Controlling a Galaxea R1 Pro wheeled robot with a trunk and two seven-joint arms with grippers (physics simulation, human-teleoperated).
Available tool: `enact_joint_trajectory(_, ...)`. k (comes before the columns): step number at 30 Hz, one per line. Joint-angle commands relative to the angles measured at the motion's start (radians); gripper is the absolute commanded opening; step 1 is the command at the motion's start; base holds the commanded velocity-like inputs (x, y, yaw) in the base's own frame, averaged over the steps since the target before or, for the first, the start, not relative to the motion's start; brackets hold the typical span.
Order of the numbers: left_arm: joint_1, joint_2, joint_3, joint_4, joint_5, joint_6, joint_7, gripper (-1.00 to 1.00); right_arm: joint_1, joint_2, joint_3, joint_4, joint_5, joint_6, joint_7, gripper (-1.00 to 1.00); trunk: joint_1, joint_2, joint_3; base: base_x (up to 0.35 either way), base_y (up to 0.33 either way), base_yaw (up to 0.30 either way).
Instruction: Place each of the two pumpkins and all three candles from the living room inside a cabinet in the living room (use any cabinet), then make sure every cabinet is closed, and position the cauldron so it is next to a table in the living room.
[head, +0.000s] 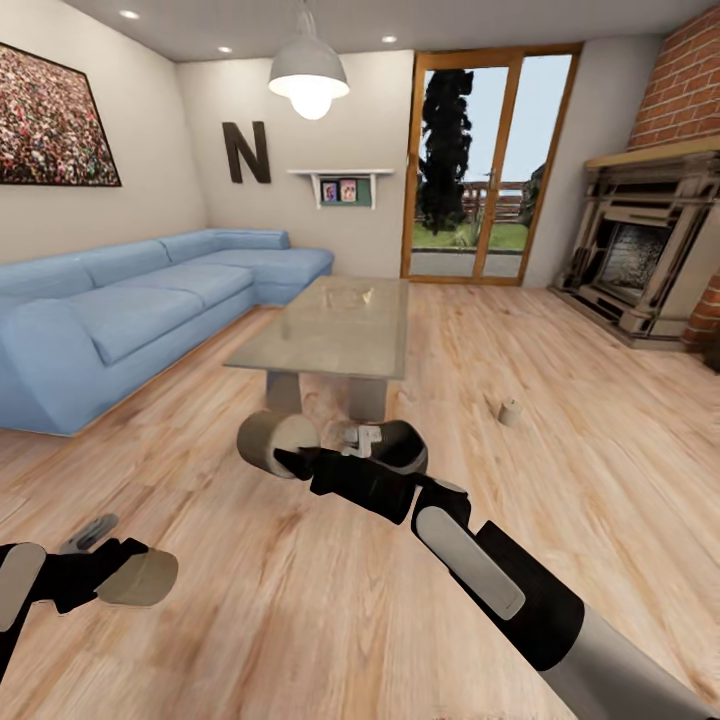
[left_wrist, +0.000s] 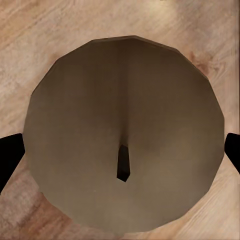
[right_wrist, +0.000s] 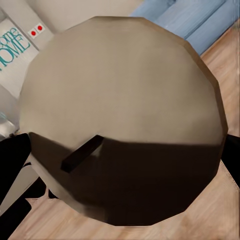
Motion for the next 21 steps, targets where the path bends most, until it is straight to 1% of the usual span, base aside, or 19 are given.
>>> enact_joint_trajectory(1, 0.0, 0.0, 0.001, -0.001, 0.011, 0.003, 0.009, -1.0, -0.001, 0.0, 0.001, 0.0, -0.007, 0.001, -0.002, -1.0, 0.0, 0.0, 0.0, 0.0, 0.25, -0.249)
enact_joint_trajectory(8, 0.0, 0.0, 0.001, -0.001, 0.011, 0.003, 0.009, -1.0, -0.001, 0.0, 0.002, -0.001, -0.007, 0.001, -0.002, -1.0, 0.0, 0.0, 0.007, 0.0, 0.257, -0.25)
enact_joint_trajectory(14, 0.0, 0.0, 0.001, -0.001, 0.011, 0.003, 0.01, -1.0, -0.001, 0.0, 0.002, 0.0, -0.007, 0.001, -0.002, -1.0, 0.0, 0.0, 0.012, 0.0, 0.213, -0.25)
enact_joint_trajectory(18, 0.0, -0.001, 0.001, -0.001, 0.011, 0.003, 0.01, -1.0, -0.001, 0.0, 0.002, 0.001, -0.007, 0.001, -0.002, -1.0, 0.0, 0.0, 0.016, 0.0, 0.156, -0.25)
enact_joint_trajectory(21, 0.0, -0.001, 0.001, -0.001, 0.011, 0.003, 0.009, -1.0, -0.001, 0.0, 0.002, 0.001, -0.007, 0.001, -0.002, -1.0, 0.0, 0.0, 0.019, 0.0, 0.055, -0.25)
